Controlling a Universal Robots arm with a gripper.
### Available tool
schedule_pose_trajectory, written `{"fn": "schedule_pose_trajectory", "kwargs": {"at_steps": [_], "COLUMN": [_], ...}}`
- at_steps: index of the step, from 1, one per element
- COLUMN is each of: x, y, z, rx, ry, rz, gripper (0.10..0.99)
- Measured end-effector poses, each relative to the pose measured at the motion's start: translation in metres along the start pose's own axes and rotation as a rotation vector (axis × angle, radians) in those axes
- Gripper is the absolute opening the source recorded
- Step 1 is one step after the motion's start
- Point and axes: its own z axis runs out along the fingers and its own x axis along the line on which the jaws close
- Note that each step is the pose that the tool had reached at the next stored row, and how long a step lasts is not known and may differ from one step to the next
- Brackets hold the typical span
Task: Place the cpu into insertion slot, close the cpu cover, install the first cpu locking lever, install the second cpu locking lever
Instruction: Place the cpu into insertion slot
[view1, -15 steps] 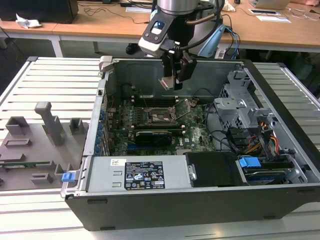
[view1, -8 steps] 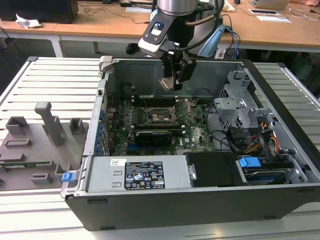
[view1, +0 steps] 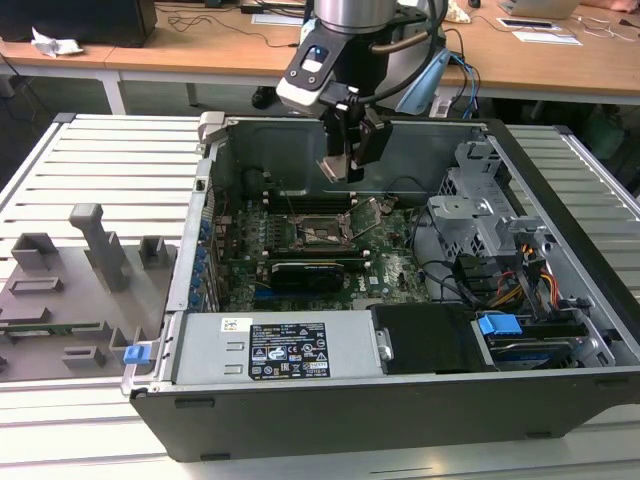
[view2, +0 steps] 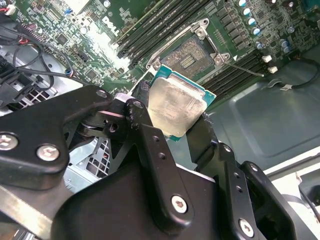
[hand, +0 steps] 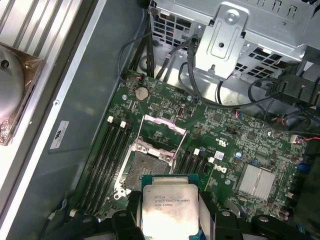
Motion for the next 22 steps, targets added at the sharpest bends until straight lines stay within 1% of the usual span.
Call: {"fn": "schedule_pose_trajectory", "kwargs": {"at_steps": [13,22], "x": [-0.0001,-0.0002], "y": [-0.0003,-0.0008], "z": [0.0041,0.0105], "rx": [0.002,0.004], "ry": [0.0006,-0.0011], "rz": [0.0,0.0], "gripper": [0.541,0.541]}}
